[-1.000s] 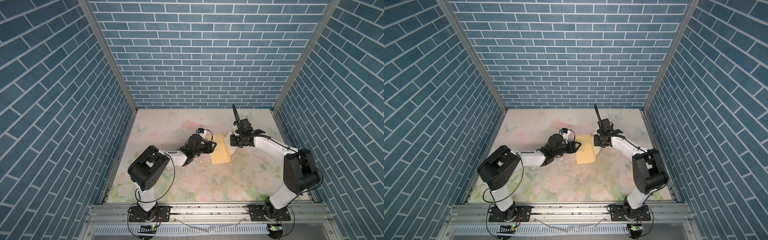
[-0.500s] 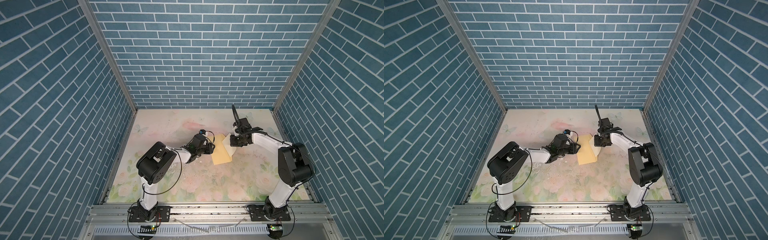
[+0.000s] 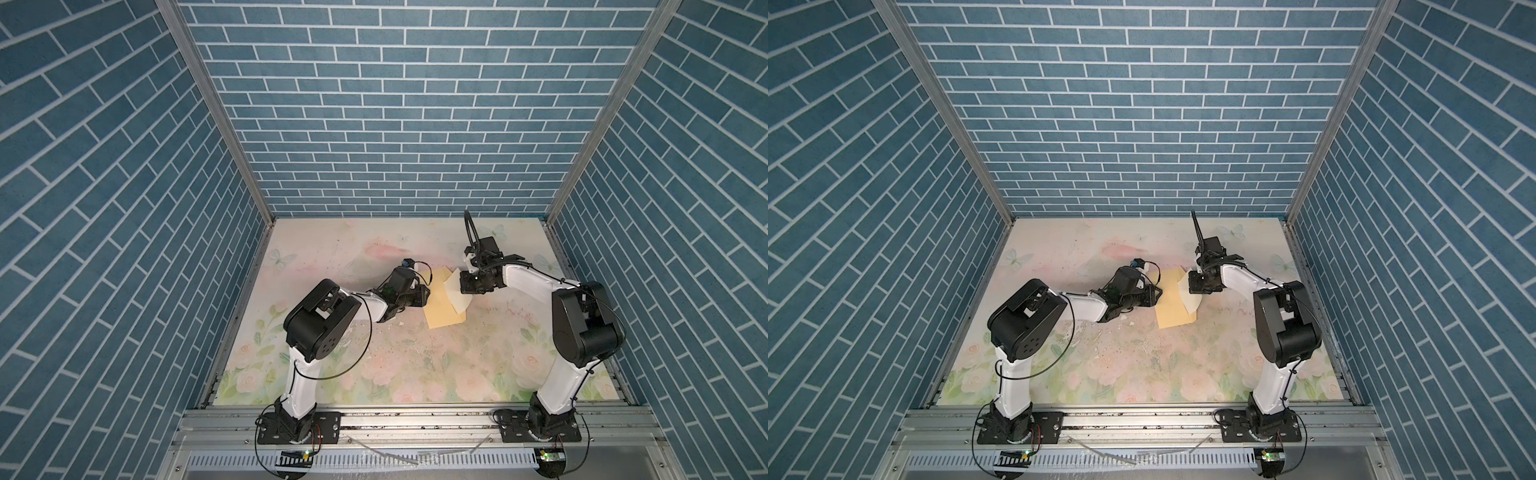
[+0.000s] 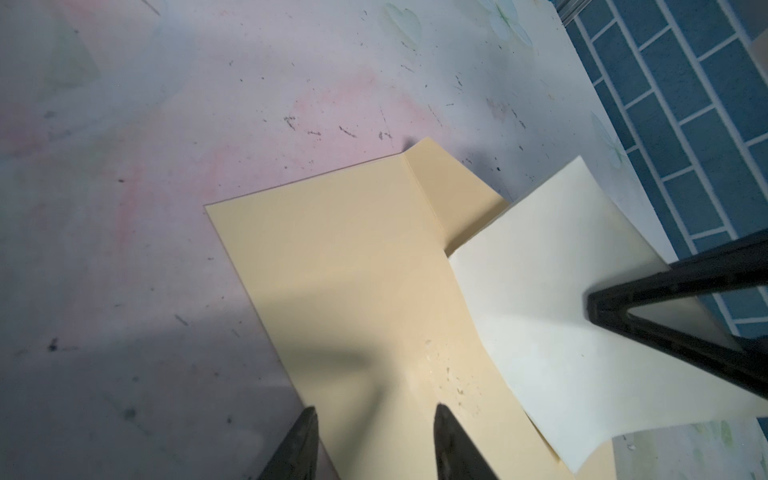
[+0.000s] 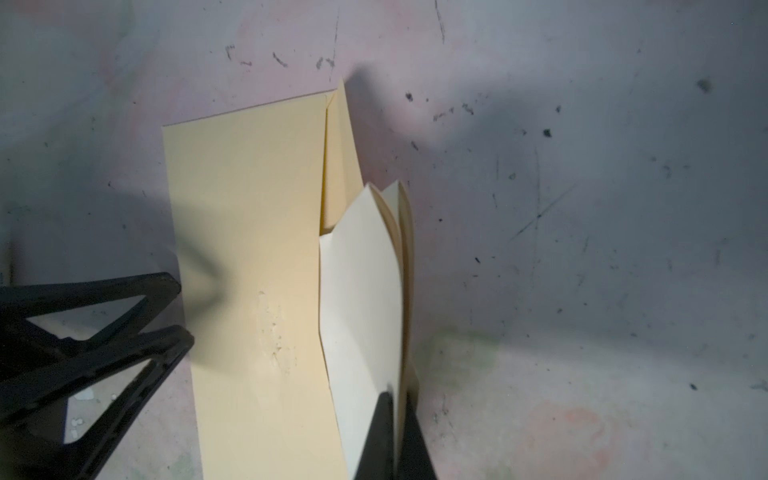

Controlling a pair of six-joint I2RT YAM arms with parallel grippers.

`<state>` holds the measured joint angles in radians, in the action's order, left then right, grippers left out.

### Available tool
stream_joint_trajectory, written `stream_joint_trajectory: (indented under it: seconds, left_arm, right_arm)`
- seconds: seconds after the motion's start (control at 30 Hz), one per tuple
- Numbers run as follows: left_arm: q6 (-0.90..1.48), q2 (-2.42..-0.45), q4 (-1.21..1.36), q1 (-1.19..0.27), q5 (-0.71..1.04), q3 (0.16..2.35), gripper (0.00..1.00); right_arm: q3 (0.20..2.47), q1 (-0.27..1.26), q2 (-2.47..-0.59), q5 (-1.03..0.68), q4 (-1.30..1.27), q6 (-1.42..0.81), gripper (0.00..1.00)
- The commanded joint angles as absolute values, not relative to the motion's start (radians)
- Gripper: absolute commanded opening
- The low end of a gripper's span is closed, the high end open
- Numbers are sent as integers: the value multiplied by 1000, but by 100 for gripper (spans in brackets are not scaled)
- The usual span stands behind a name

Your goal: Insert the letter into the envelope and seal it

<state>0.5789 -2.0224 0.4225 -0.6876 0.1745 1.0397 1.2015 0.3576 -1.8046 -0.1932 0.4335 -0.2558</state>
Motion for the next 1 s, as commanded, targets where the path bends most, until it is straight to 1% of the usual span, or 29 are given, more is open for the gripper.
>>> stream_joint_trajectory:
  seconds: [0.0, 0.3, 0.97]
  left_arm:
    - [561, -2049, 387, -692, 160, 1049, 46]
    - [563, -2063, 389, -692, 162, 1052, 46]
    - [569, -2071, 399, -692, 172, 1050, 45]
  right_arm:
    - [1190, 350, -1810, -226, 380, -210, 0]
    - [1140, 347, -1814, -268, 275, -201, 0]
    - [1144, 342, -1912, -363, 235, -250, 0]
